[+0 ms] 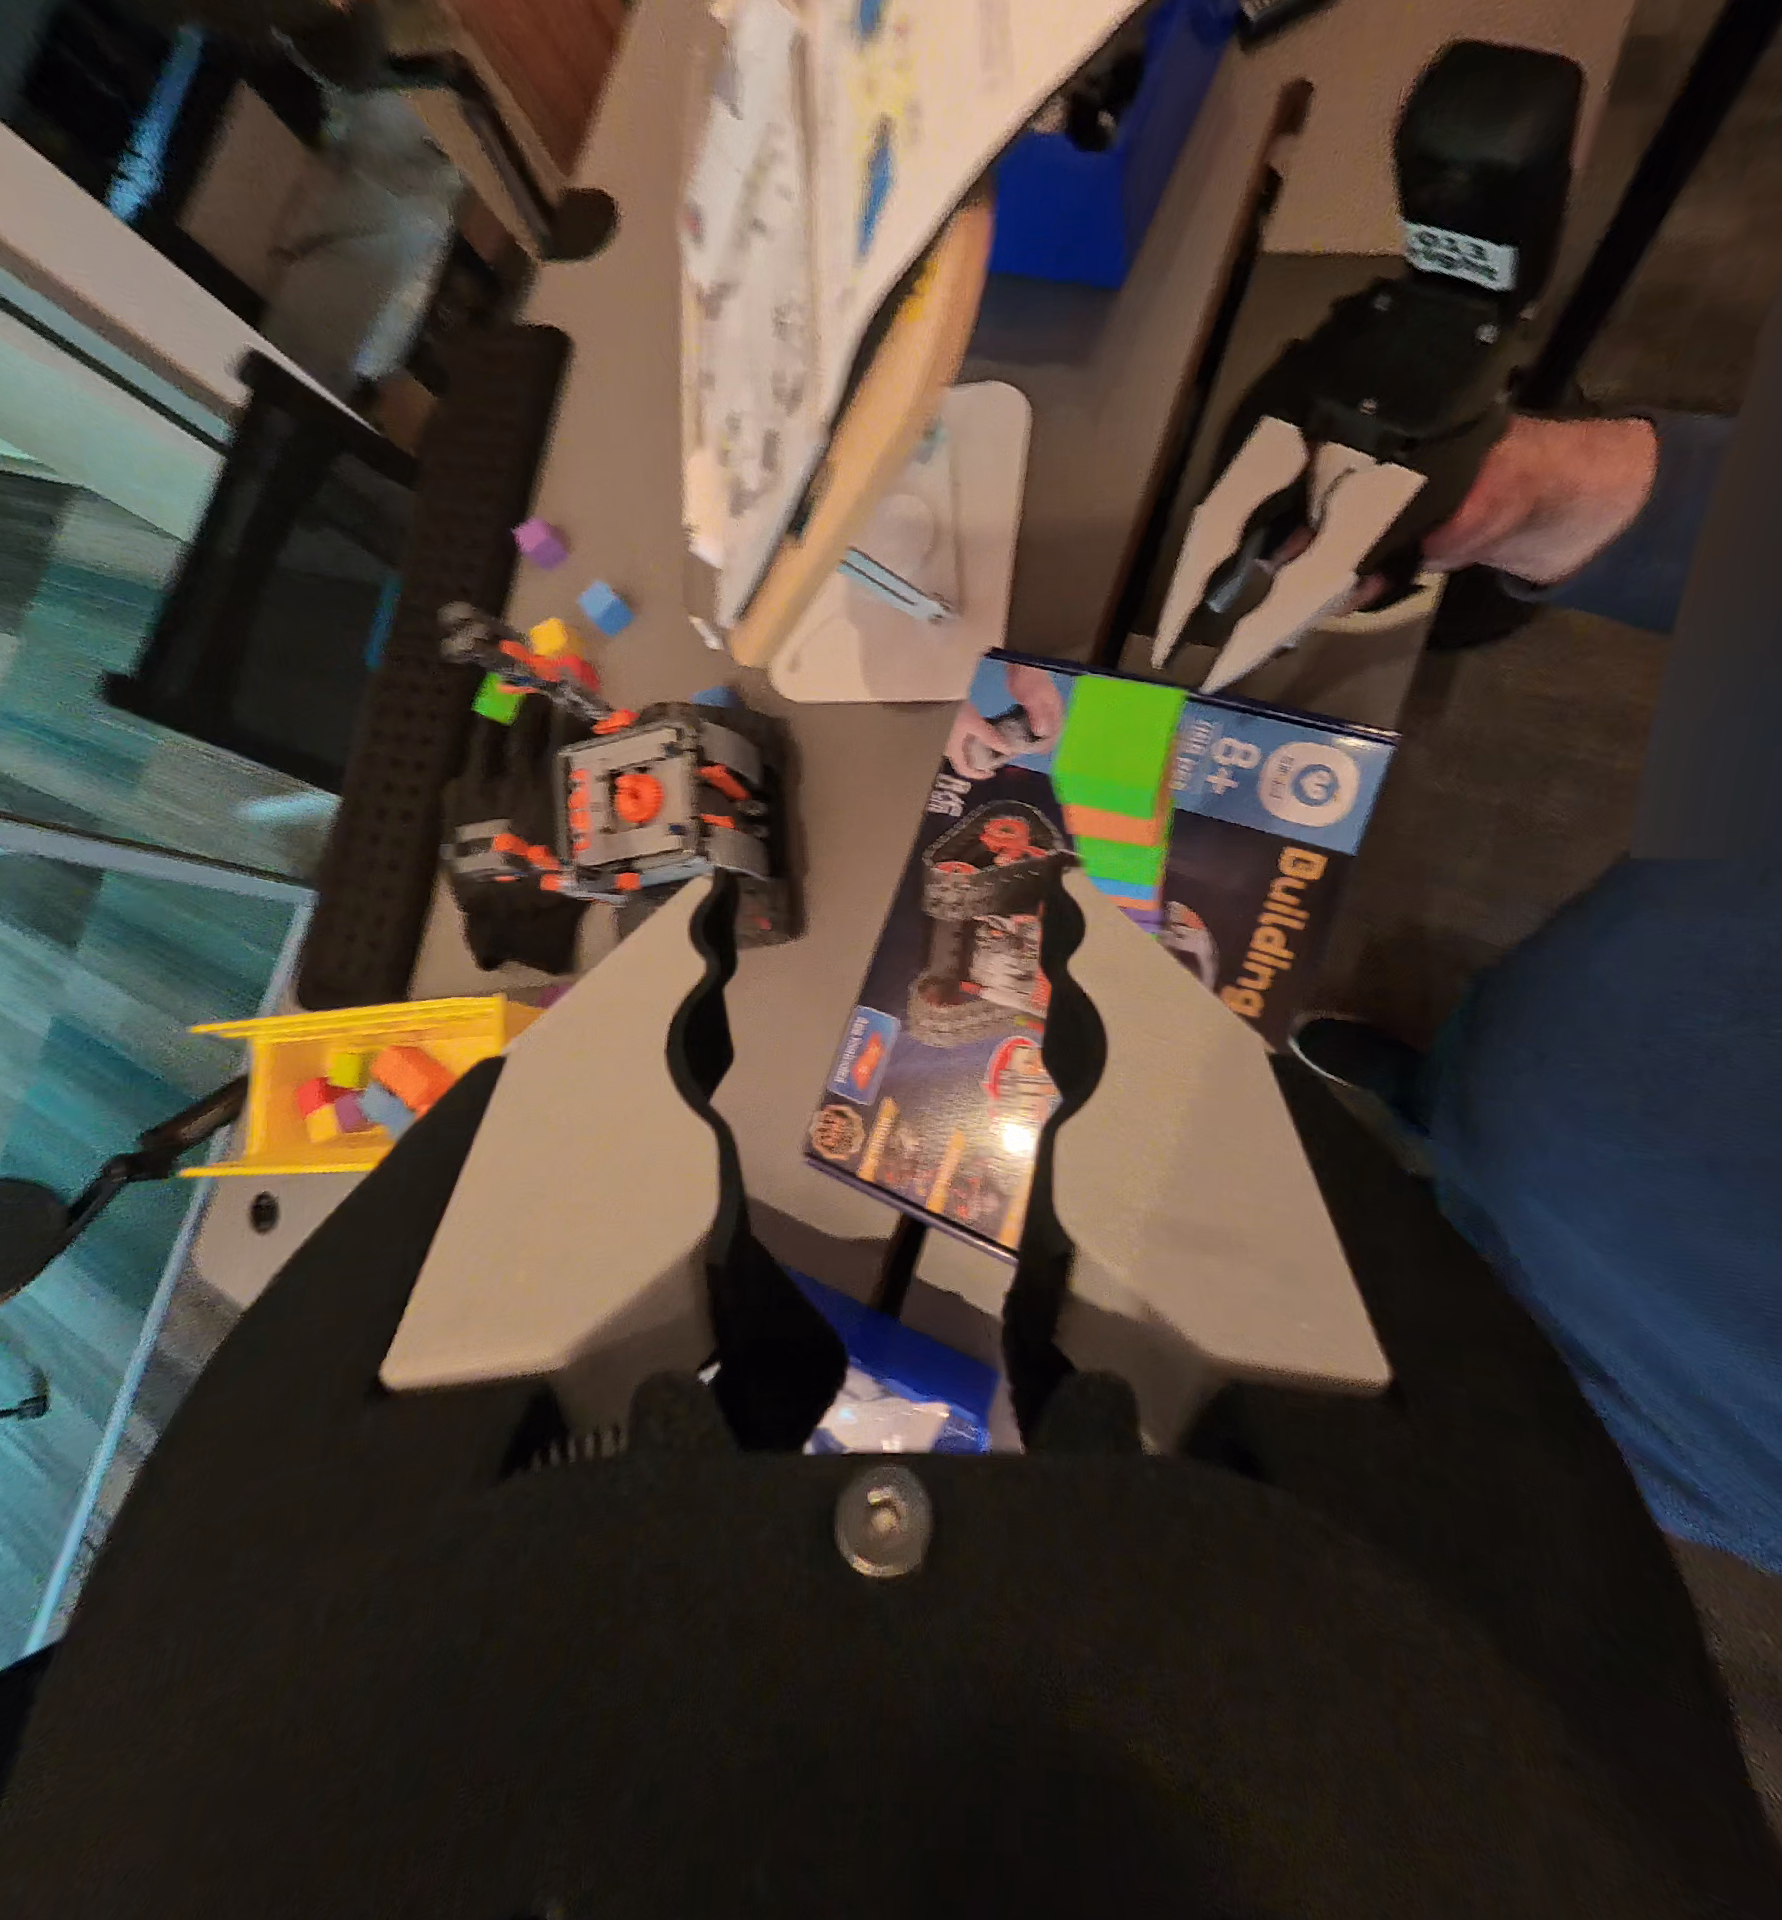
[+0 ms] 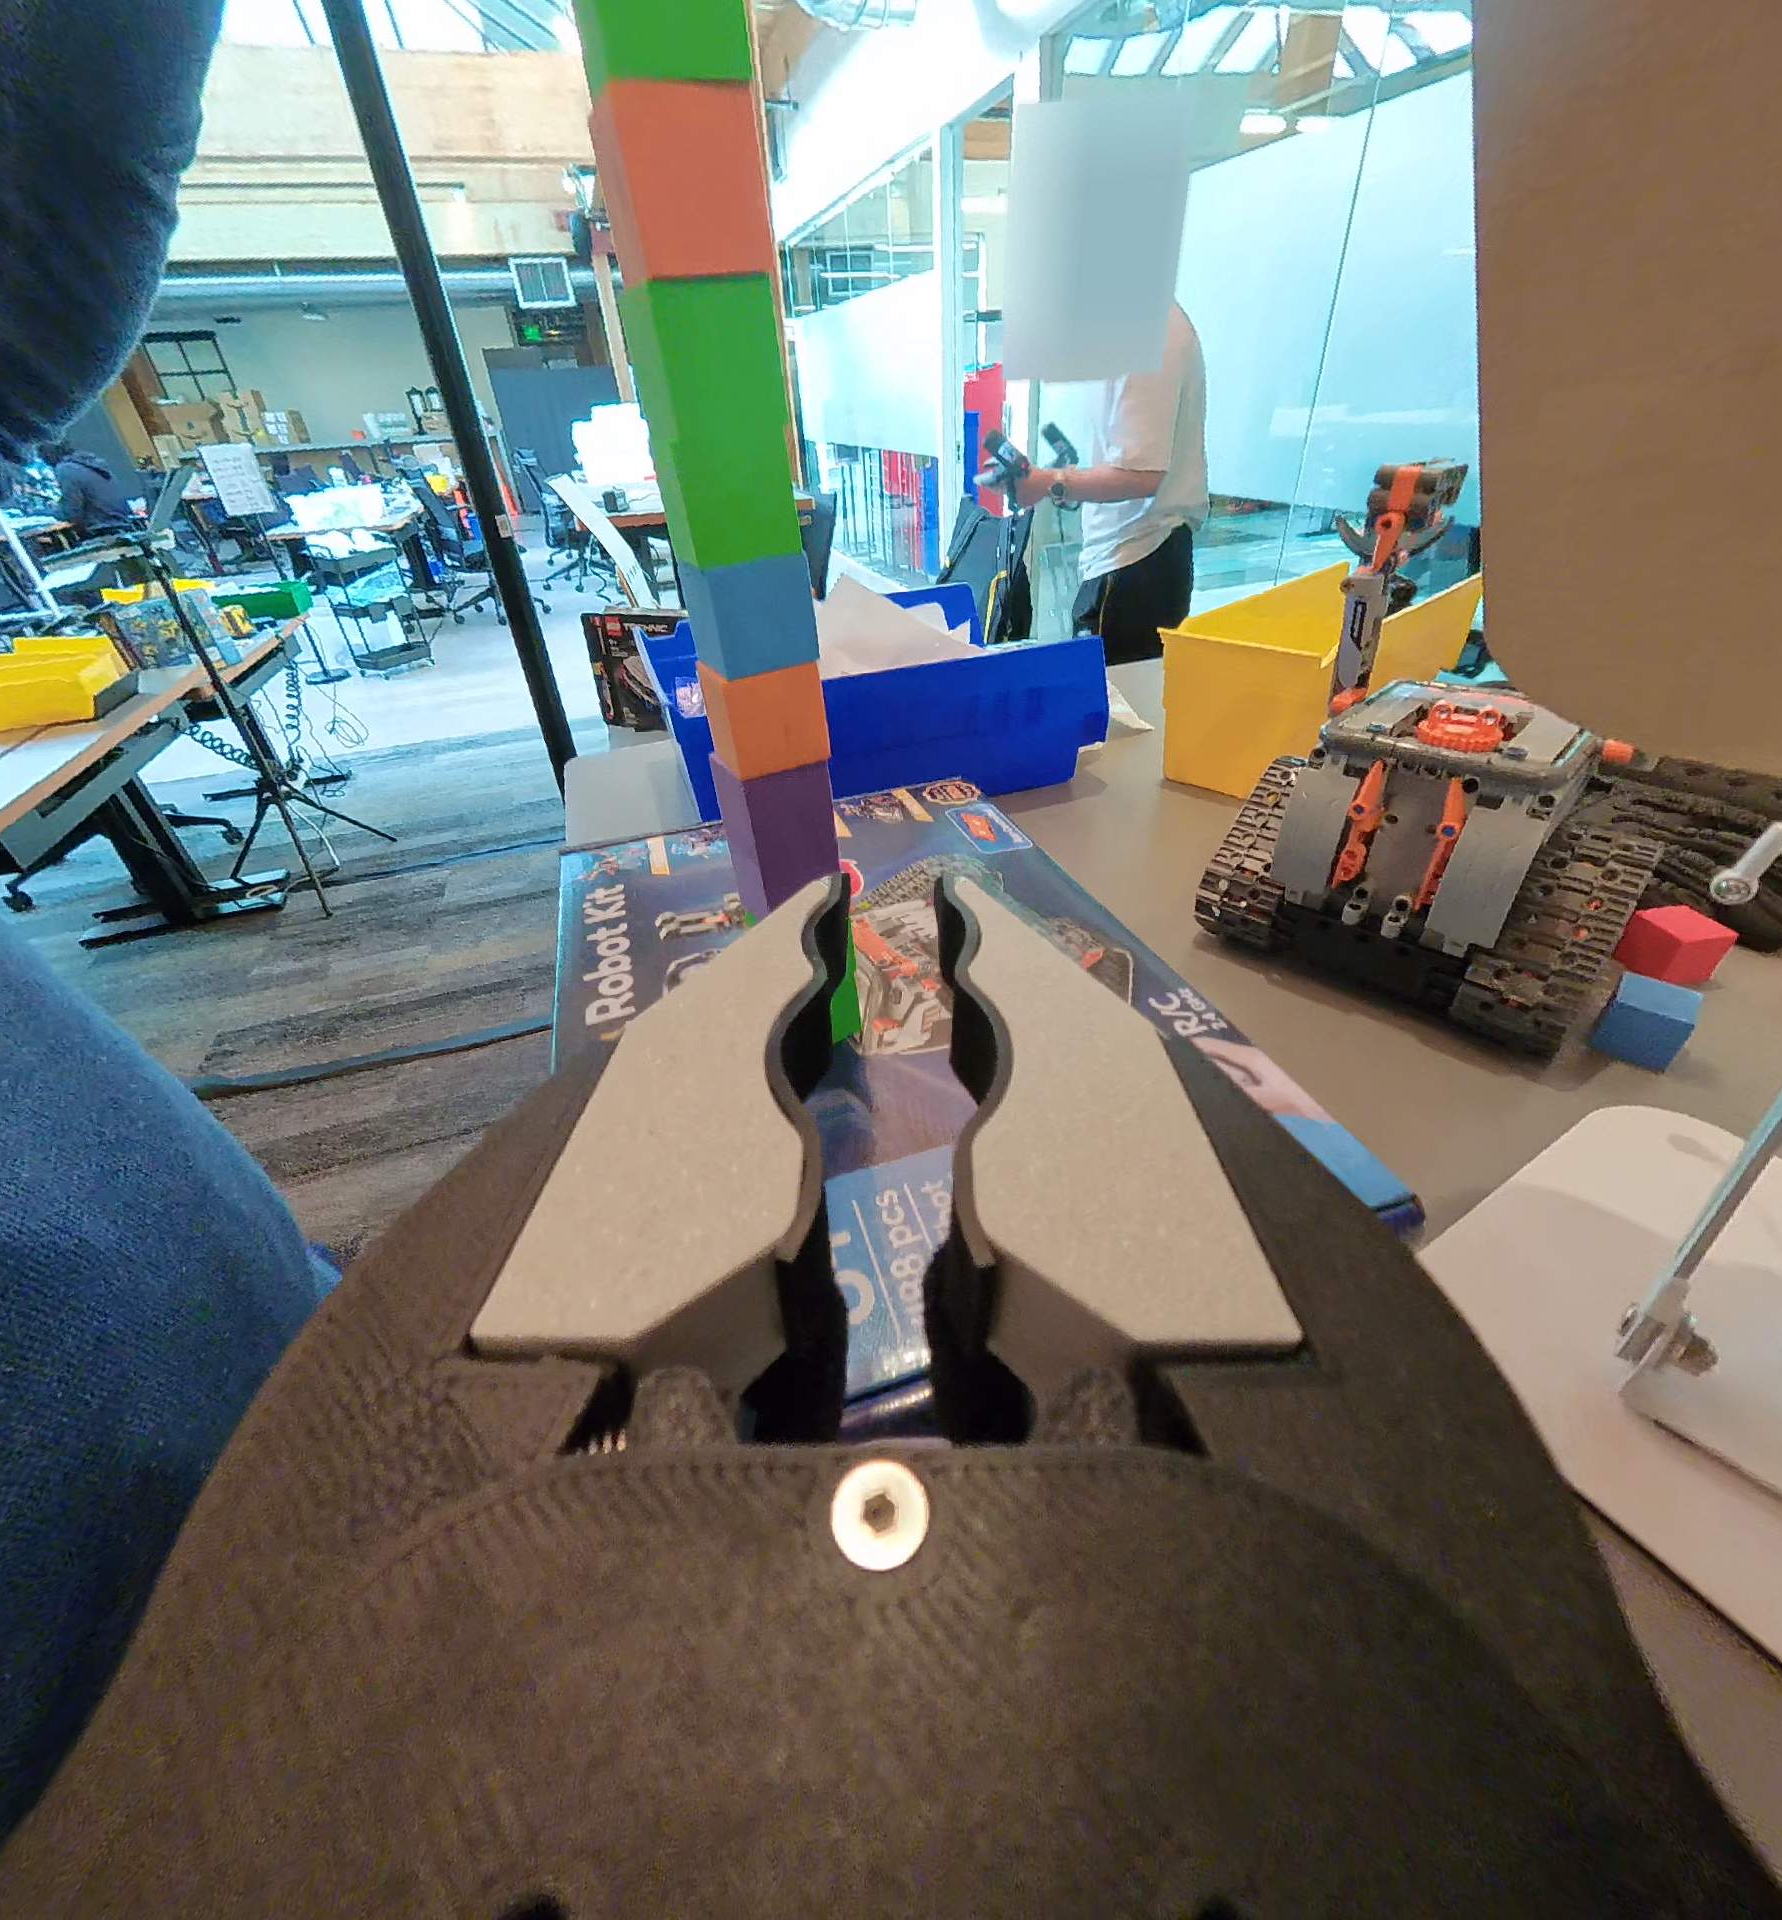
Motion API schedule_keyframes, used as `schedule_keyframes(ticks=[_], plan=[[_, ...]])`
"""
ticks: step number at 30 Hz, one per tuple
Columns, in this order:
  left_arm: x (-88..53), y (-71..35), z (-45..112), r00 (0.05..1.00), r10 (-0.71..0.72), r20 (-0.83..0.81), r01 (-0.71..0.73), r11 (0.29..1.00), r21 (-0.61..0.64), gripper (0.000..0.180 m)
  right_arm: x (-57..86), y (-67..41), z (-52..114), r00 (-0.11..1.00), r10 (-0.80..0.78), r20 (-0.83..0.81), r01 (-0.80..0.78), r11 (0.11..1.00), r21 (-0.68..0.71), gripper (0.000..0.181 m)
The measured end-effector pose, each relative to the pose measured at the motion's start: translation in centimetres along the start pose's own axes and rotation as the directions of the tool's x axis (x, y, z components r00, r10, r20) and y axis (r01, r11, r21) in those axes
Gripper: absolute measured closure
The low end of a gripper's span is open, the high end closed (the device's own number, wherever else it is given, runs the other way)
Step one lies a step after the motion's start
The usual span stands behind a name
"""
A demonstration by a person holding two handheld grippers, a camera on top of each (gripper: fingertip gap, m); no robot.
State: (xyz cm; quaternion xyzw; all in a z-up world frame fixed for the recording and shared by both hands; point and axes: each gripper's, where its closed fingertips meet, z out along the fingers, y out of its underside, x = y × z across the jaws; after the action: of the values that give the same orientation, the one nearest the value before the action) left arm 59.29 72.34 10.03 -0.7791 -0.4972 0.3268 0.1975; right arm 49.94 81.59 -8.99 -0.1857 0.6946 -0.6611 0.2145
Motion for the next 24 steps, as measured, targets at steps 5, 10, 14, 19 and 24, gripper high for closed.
schedule_keyframes(ticks=[5, 10, 14, 19, 24], plan=[[-8.4, 4.1, 0.1, 0.987, -0.071, 0.143, 0.07, 0.997, 0.016, 0.129, 1.0, 1.6, -0.2, 0.999, 0.029, -0.038, -0.03, 0.999, -0.033, 0.166], [-14.8, 7.8, 6.6, 0.991, -0.12, 0.051, 0.12, 0.993, 0.003, 0.127, 3.2, 2.9, -0.8, 0.988, 0.056, -0.144, -0.064, 0.997, -0.052, 0.166], [-20.2, 7.7, 13.9, 0.999, 0.004, 0.035, -0.002, 0.998, -0.057, 0.13, 4.7, 4.0, -1.2, 0.966, 0.08, -0.245, -0.098, 0.993, -0.063, 0.166], [-27.7, 6.2, 24.4, 0.999, 0.006, -0.038, -0.007, 1.0, -0.025, 0.135, 5.5, 4.8, -1.9, 0.925, 0.121, -0.361, -0.148, 0.988, -0.048, 0.166], [-31.5, 8.5, 36.4, 0.989, -0.045, -0.138, 0.028, 0.992, -0.125, 0.134, 5.3, 5.3, -2.7, 0.866, 0.154, -0.475, -0.188, 0.982, -0.025, 0.166]])
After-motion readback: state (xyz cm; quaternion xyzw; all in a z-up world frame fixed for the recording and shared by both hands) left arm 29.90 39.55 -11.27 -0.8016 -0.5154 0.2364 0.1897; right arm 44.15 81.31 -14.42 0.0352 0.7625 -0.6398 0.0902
